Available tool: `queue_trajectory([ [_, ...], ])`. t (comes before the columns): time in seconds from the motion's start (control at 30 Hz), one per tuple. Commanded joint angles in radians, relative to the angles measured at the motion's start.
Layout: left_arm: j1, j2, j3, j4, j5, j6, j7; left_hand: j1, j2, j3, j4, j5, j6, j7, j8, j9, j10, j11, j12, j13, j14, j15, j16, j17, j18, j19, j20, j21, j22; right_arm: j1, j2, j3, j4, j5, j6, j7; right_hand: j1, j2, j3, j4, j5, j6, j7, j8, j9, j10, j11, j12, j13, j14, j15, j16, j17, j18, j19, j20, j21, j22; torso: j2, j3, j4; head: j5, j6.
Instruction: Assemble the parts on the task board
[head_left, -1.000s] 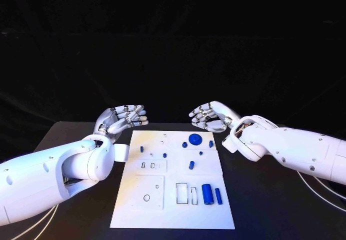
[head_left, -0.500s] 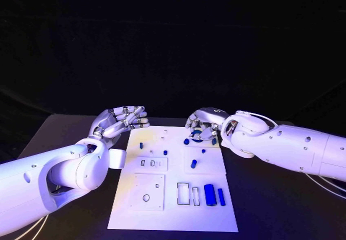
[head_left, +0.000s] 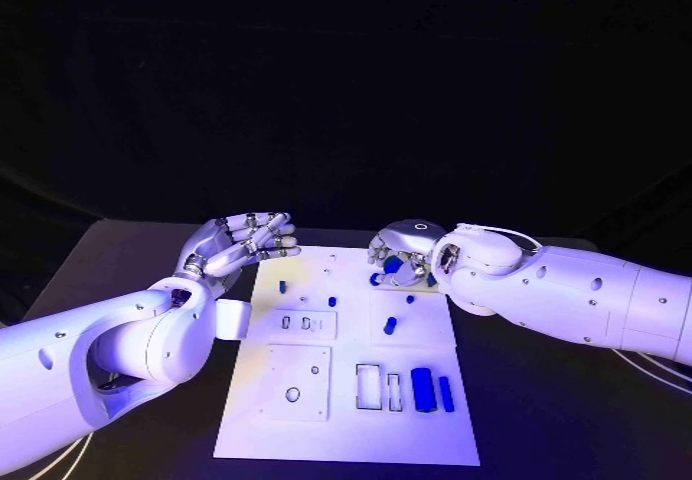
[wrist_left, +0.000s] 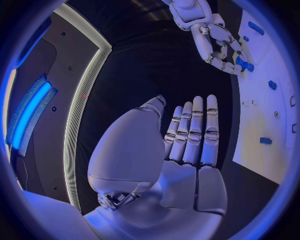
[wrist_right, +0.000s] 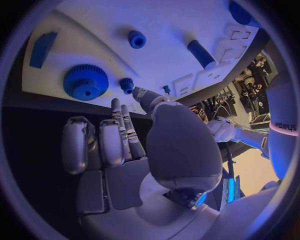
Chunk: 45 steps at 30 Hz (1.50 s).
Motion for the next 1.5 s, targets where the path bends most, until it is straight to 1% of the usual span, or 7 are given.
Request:
queue_trajectory([
  [0.03, 0.004, -0.001, 0.001, 0.003, 0.002, 0.023, -0.002, -0.007, -0.003, 0.007, 0.001, -0.004, 0.001, 0.003, -0.005, -0.001, 0.004, 0.000, -0.005, -0.001, 0.004, 0.004, -0.005, 0.002, 0.006, 0.009, -0.001, -0.002, -0.001, -0.001, 0.004, 0.000, -0.002, -0.048, 0.046, -0.021, 0.013, 0.003, 0.005, 0.005, 0.006, -0.002, 0.002, 0.006, 0.003, -0.006, 0.000, 0.007, 0.003, 0.036, 0.005, 0.008, 0.008, -0.010, 0.009, -0.002, 0.011, 0.017, 0.006, -0.0016, 0.0046, -0.004, -0.001],
  [0.57, 0.006, -0.004, 0.001, 0.002, 0.003, 0.025, -0.009, -0.012, -0.004, 0.008, 0.001, -0.004, -0.001, 0.006, -0.008, -0.002, 0.003, 0.002, -0.010, -0.001, 0.003, 0.005, -0.008, 0.004, 0.006, 0.009, 0.000, -0.004, -0.004, -0.005, 0.015, -0.001, -0.009, -0.054, 0.068, -0.020, 0.034, 0.020, 0.053, 0.004, 0.016, 0.027, -0.004, 0.020, 0.015, 0.010, -0.005, 0.023, 0.010, 0.040, 0.003, 0.041, 0.040, -0.019, 0.028, -0.001, 0.052, 0.078, 0.017, -0.0053, 0.0120, -0.008, 0.002],
  [0.77, 0.007, -0.005, 0.001, 0.002, 0.003, 0.025, -0.011, -0.013, -0.003, 0.009, 0.001, -0.004, -0.001, 0.007, -0.008, -0.003, 0.003, 0.003, -0.011, -0.001, 0.003, 0.006, -0.008, 0.004, 0.006, 0.009, 0.000, -0.005, -0.004, -0.006, 0.016, -0.001, -0.010, -0.050, 0.056, -0.018, 0.041, 0.039, 0.086, 0.003, 0.007, 0.062, -0.021, 0.040, 0.031, 0.050, -0.020, 0.035, 0.011, 0.044, -0.009, 0.057, 0.059, -0.026, 0.045, -0.009, 0.077, 0.116, 0.021, -0.0067, 0.0125, -0.007, 0.002],
  [1.03, 0.008, -0.008, 0.001, 0.001, 0.003, 0.025, -0.014, -0.016, -0.002, 0.010, 0.001, -0.004, -0.002, 0.008, -0.010, -0.003, 0.002, 0.004, -0.015, -0.001, 0.003, 0.007, -0.010, 0.006, 0.006, 0.010, 0.000, -0.006, -0.005, -0.006, 0.007, -0.001, 0.004, -0.050, -0.033, -0.023, 0.066, 0.078, 0.112, -0.020, -0.018, 0.110, -0.045, 0.085, 0.070, 0.115, -0.046, 0.053, 0.020, 0.049, -0.030, 0.074, 0.078, -0.036, 0.073, -0.028, 0.109, 0.170, 0.024, -0.0070, 0.0156, -0.007, 0.005],
  [1.3, 0.008, -0.010, 0.001, -0.002, 0.004, 0.026, -0.017, -0.016, -0.001, 0.011, 0.001, -0.004, -0.003, 0.009, -0.011, -0.004, 0.001, 0.004, -0.016, -0.001, 0.003, 0.007, -0.010, 0.006, 0.006, 0.010, 0.000, -0.006, -0.006, -0.003, -0.005, 0.005, 0.047, -0.052, -0.106, -0.039, 0.073, 0.083, 0.120, -0.033, -0.019, 0.111, -0.046, 0.096, 0.085, 0.124, -0.048, 0.050, 0.023, 0.049, -0.033, 0.077, 0.080, -0.038, 0.078, -0.032, 0.116, 0.181, 0.025, -0.0093, 0.0167, -0.004, 0.011],
  [1.4, 0.008, -0.010, 0.001, -0.003, 0.004, 0.027, -0.018, -0.016, -0.001, 0.011, 0.001, -0.004, -0.003, 0.009, -0.011, -0.004, 0.001, 0.004, -0.016, -0.001, 0.003, 0.007, -0.010, 0.006, 0.006, 0.010, 0.000, -0.006, -0.006, 0.001, 0.005, 0.008, 0.045, -0.054, -0.172, -0.047, 0.073, 0.083, 0.120, -0.035, -0.019, 0.110, -0.045, 0.098, 0.087, 0.126, -0.048, 0.050, 0.023, 0.049, -0.033, 0.078, 0.081, -0.039, 0.079, -0.032, 0.117, 0.182, 0.027, -0.0108, 0.0188, -0.006, 0.018],
  [1.5, 0.008, -0.009, 0.001, -0.004, 0.004, 0.028, -0.019, -0.017, -0.001, 0.012, 0.001, -0.004, -0.004, 0.009, -0.012, -0.004, 0.001, 0.005, -0.018, -0.001, 0.003, 0.007, -0.011, 0.007, 0.006, 0.010, 0.000, -0.007, -0.006, 0.003, 0.017, 0.009, 0.033, -0.054, -0.207, -0.052, 0.077, 0.080, 0.124, -0.047, -0.010, 0.108, -0.043, 0.104, 0.097, 0.129, -0.048, 0.047, 0.025, 0.050, -0.033, 0.081, 0.084, -0.040, 0.081, -0.034, 0.119, 0.187, 0.028, -0.0118, 0.0208, -0.007, 0.020],
])
